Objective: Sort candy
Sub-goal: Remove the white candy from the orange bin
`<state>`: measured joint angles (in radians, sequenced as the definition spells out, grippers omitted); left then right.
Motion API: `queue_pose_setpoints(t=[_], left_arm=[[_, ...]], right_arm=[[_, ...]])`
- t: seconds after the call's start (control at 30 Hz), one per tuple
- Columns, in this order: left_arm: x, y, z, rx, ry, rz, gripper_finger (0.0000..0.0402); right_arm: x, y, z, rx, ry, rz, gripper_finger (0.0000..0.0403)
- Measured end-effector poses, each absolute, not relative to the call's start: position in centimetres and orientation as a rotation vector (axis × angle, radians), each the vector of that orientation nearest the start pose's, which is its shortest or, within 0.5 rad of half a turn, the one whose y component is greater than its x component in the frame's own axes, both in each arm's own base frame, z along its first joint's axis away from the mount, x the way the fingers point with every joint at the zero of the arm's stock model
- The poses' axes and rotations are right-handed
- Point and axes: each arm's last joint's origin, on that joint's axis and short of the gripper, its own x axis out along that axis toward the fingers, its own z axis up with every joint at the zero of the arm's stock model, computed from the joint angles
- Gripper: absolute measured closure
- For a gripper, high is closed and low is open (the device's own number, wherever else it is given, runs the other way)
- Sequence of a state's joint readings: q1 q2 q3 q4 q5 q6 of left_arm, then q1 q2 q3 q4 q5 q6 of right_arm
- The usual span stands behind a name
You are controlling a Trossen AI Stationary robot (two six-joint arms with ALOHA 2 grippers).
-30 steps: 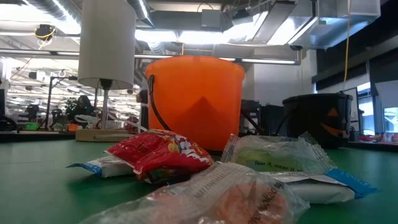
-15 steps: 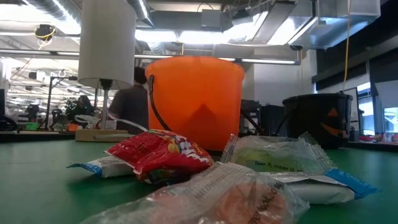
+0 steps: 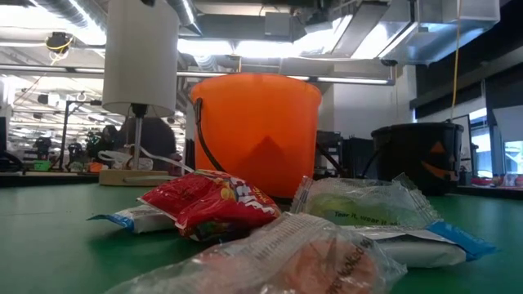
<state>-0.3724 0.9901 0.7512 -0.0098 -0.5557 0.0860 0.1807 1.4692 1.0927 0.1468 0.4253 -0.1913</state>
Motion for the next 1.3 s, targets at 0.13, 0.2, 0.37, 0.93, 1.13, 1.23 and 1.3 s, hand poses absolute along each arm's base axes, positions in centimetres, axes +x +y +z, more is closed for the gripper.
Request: queue_pose_setpoints(t=[0.13,0.2,0.37,0.93,1.13,1.23,1.3], left_arm=[[21.4,-4.6,28.4,0.17,0.088,0.137,0.0245],[21.5,-3.7,27.9,0.174,0.044,0.131,0.0245],[21.8,-1.8,27.8,0.221,0.048,0.189,0.0245],[22.7,2.5,24.4,0.203,0.305,0.113,0.0245],[22.6,2.5,23.7,-0.041,0.362,0.113,0.0245],[22.4,2.9,23.3,-0.226,0.395,0.16,0.0245],[22.2,3.0,23.0,-0.302,0.421,0.17,0.0245]], right_arm=[[33.3,1.4,29.9,-0.173,0.362,-0.173,0.0385],[33.2,0.2,29.4,-0.108,0.399,-0.09,0.0385],[32.9,-0.8,29.1,-0.079,0.543,0.013,0.0379],[38.0,-2.1,26.1,-0.157,0.785,0.202,0.0232],[37.9,-2.3,25.5,-0.205,0.854,0.117,0.023],[37.3,-2.5,26.4,-0.253,0.852,0.049,0.023],[36.9,-2.6,27.3,-0.288,0.834,0.014,0.023]])
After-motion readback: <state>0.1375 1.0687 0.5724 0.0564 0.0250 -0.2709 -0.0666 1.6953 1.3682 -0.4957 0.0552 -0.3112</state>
